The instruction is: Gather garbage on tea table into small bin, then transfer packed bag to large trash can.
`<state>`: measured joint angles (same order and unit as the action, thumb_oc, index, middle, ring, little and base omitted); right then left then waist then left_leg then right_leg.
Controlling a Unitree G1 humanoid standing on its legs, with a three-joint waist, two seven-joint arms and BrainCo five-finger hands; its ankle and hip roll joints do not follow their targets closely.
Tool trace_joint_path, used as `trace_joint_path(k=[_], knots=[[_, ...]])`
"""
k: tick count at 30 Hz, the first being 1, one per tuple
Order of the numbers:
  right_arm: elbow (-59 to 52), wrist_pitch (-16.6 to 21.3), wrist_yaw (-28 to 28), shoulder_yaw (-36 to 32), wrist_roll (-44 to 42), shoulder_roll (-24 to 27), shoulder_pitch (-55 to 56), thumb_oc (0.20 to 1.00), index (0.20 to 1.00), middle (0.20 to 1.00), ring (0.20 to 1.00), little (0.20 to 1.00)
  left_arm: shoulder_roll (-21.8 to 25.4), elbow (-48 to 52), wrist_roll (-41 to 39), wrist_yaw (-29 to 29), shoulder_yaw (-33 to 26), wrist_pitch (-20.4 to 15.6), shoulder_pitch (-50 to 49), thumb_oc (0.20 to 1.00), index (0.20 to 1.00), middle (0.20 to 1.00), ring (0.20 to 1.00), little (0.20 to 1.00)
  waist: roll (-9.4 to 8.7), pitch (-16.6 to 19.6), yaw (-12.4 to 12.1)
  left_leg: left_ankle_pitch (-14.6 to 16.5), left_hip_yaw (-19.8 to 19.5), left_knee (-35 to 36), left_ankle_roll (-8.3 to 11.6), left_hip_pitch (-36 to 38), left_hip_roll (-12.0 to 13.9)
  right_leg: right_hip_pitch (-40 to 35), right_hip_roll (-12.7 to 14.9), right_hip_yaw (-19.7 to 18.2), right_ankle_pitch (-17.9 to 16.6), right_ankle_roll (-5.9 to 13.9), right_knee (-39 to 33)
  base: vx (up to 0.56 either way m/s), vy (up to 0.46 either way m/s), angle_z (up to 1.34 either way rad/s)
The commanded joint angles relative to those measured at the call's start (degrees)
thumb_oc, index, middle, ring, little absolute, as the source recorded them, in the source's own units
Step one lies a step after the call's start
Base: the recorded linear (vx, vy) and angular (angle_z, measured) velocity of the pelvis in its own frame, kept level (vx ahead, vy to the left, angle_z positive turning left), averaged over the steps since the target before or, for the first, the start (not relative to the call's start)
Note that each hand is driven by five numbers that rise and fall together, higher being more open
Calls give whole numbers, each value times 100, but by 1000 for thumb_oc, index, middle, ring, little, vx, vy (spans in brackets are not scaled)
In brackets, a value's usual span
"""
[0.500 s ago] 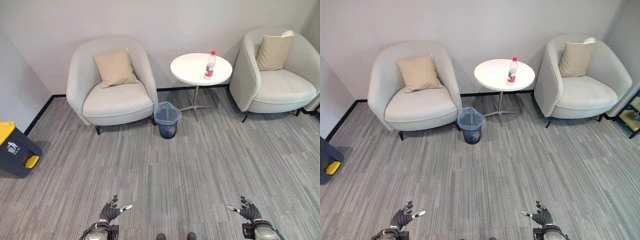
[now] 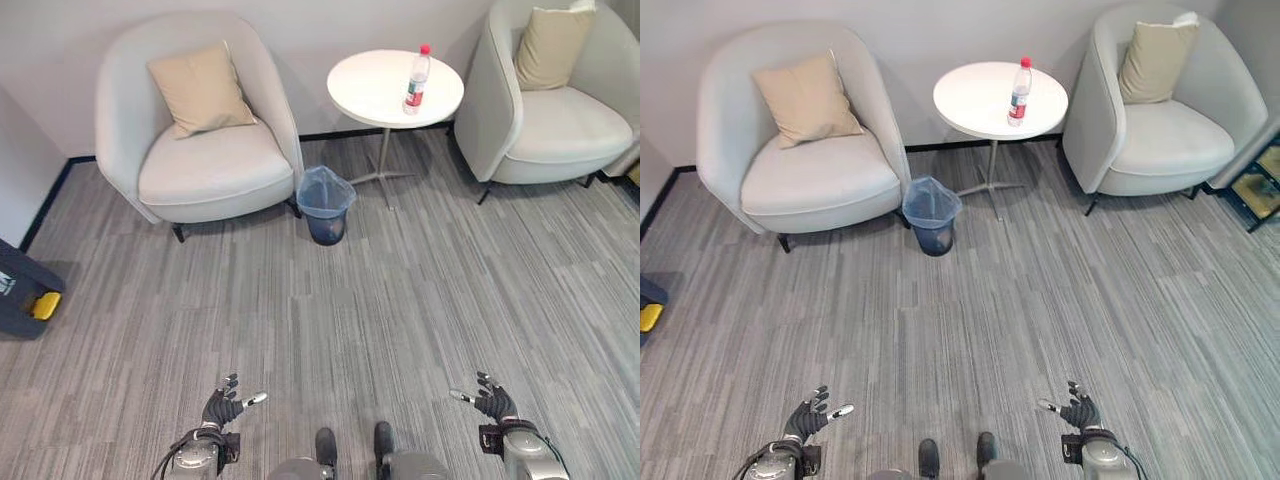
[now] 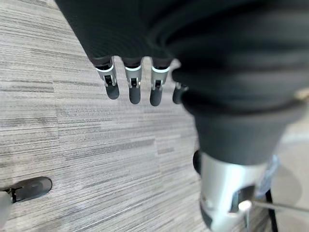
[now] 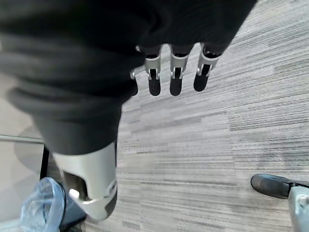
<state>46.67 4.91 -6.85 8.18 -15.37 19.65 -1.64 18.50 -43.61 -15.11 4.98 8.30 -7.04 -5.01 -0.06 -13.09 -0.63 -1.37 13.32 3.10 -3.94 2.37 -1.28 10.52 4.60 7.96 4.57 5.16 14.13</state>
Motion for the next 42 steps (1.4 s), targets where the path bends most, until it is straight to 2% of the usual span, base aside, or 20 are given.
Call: trace_joint_path(k=[1, 2, 4, 6, 9, 13, 15, 16, 17, 18, 19, 20, 21, 23, 26, 32, 35, 37, 39, 42], knots=[[-110, 139, -77, 69, 31, 48, -110, 1000, 1000, 1000, 1000, 1000, 164, 193, -184, 116, -178, -267, 87, 1000, 1000, 1000, 1000, 1000, -168, 80, -28, 1281, -744, -872, 237, 153, -107, -145, 372, 205, -575, 434, -589, 157, -116, -46], [-154, 131, -100, 78, 66, 46, -142, 1000, 1000, 1000, 1000, 1000, 153, 176, -237, 157, -198, -281, 137, 1000, 1000, 1000, 1000, 1000, -165, 55, -10, 1286, -689, -807, 278, 250, -80, 79, 443, 535, -695, 435, -749, 139, -91, -40], [-140, 128, -96, 76, 69, 48, -143, 1000, 1000, 1000, 1000, 1000, 146, 152, -260, 168, -189, -291, 168, 1000, 1000, 1000, 1000, 1000, -141, 24, 31, 1293, -703, -789, 318, 324, -44, 123, 467, 693, -722, 429, -796, 192, -129, -35], [-222, 136, -101, 42, 74, 58, -59, 1000, 1000, 1000, 1000, 1000, 133, 152, -227, 160, -164, -299, 178, 1000, 1000, 1000, 1000, 1000, -162, 55, 63, 1361, -757, -785, 358, 435, -66, -2, 481, 721, -689, 383, -918, 227, -156, 6], [-190, 206, -133, -23, 41, 74, 6, 1000, 1000, 1000, 1000, 1000, 32, 82, -243, 173, -114, -299, 198, 1000, 1000, 1000, 1000, 1000, -111, 174, 118, 1345, -824, -858, 581, 582, 133, -147, 352, 739, -603, 207, -931, 228, -187, 38], [-274, 273, -161, -64, -89, 98, 54, 1000, 1000, 1000, 1000, 1000, -63, 119, -280, 145, 16, -243, 271, 1000, 1000, 1000, 1000, 1000, -86, 180, 179, 689, -894, -1964, 947, 101, 484, -565, 95, 758, -417, -92, -1271, 168, -241, 24], [-239, 259, -186, -24, -98, 156, 11, 1000, 1000, 1000, 1000, 1000, -126, 53, -308, 114, 116, -226, 399, 1000, 1000, 1000, 1000, 1000, -142, 90, 147, 430, -883, -2506, 954, -354, 604, -864, -10, 738, -231, -242, -1511, 179, -230, 3], [-227, 253, -180, -18, -99, 171, 7, 1000, 1000, 1000, 1000, 1000, -129, 78, -300, 103, 147, -226, 414, 1000, 1000, 1000, 1000, 1000, -167, 65, 123, 482, -909, -2519, 914, -497, 562, -954, -20, 712, -204, -245, -1575, 322, -214, -7], [-175, 249, -168, -11, -113, 209, -8, 1000, 1000, 1000, 1000, 1000, -137, 60, -230, 65, 227, -195, 429, 1000, 1000, 1000, 1000, 1000, -266, 67, 54, 813, -937, -2129, 771, -889, 319, -1090, 2, 669, -122, -201, -1699, 223, -94, -2], [-175, 249, -168, -11, -113, 208, -8, 1000, 1000, 1000, 1000, 1000, -136, 60, -230, 65, 227, -195, 427, 1000, 1000, 1000, 1000, 1000, -268, 68, 55, 815, -937, -2127, 767, -886, 316, -1093, 6, 670, -120, -198, -1700, 384, -74, 13], [-105, 248, -169, 18, -117, 196, 1, 1000, 1000, 1000, 1000, 1000, -116, 19, -165, 55, 247, -170, 401, 1000, 1000, 1000, 1000, 1000, -248, 82, -41, 451, -1005, -1431, 767, -1312, 129, -1263, -109, 593, -42, -175, -1793, 275, -14, 12], [-84, 245, -173, 34, -117, 185, -4, 1000, 1000, 1000, 1000, 1000, -111, 12, -157, 56, 246, -166, 393, 1000, 1000, 1000, 1000, 1000, -234, 76, -83, 243, -1005, -1206, 788, -1429, 109, -1344, -172, 558, -7, -175, -1826, 276, -17, 25], [-83, 246, -173, 35, -117, 184, -4, 1000, 1000, 1000, 1000, 1000, -109, 12, -157, 56, 246, -166, 392, 1000, 1000, 1000, 1000, 1000, -243, 68, -86, 228, -1000, -1174, 789, -1400, 102, -1358, -164, 554, -4, -174, -1831, 151, 1, 16], [-53, 203, -228, 85, -77, 118, 31, 1000, 1000, 1000, 1000, 1000, -82, 14, -114, 88, 206, -144, 324, 1000, 1000, 1000, 1000, 1000, -196, 54, -273, -292, -856, -540, 855, -1857, 126, -1671, -347, 348, 218, -158, -1844, 337, 59, -19], [-14, 176, -205, 91, 36, 49, 45, 1000, 1000, 1000, 1000, 1000, -78, -6, -92, 87, 118, -142, 208, 1000, 1000, 1000, 1000, 1000, -191, 167, -366, -422, -865, -432, 795, -1762, 183, -1981, -387, 153, 416, -99, -1738, 437, 159, -33], [-29, 143, -138, 168, 144, -114, -20, 1000, 1000, 1000, 1000, 1000, 24, -63, -65, 91, 49, -152, 155, 1000, 1000, 1000, 1000, 1000, -408, 345, -503, 22, -684, -1039, 526, -1667, 90, -2011, 62, -84, 537, 130, -1143, 298, 163, -43], [-57, 152, -94, 237, 174, -149, -160, 1000, 1000, 1000, 1000, 1000, 144, -40, -93, 122, -12, -178, 230, 1000, 1000, 1000, 1000, 1000, -423, 342, -512, 333, -661, -1128, 331, -1482, 7, -1504, 176, -220, 230, 386, -164, 222, 151, -15], [-134, 151, -78, 256, 187, -141, -165, 1000, 1000, 1000, 1000, 1000, 187, -7, -83, 141, -22, -193, 243, 1000, 1000, 1000, 1000, 1000, -366, 334, -448, 431, -693, -1047, 268, -1263, -12, -1138, 189, -221, 12, 378, 53, 185, 93, -13], [-129, 152, -64, 272, 202, -129, -182, 1000, 1000, 1000, 1000, 1000, 191, -32, -72, 140, -14, -196, 251, 1000, 1000, 1000, 1000, 1000, -330, 317, -401, 472, -720, -968, 252, -1113, -21, -1006, 179, -152, 40, 333, 21, 188, 55, 0], [-170, 127, -44, 318, 216, -97, -213, 1000, 1000, 1000, 1000, 1000, 163, -158, -67, 115, 17, -165, 280, 1000, 1000, 1000, 1000, 1000, -208, 221, -198, 631, -802, -733, 237, -641, -23, -497, 143, 46, -80, 213, -369, 275, 18, -1]])
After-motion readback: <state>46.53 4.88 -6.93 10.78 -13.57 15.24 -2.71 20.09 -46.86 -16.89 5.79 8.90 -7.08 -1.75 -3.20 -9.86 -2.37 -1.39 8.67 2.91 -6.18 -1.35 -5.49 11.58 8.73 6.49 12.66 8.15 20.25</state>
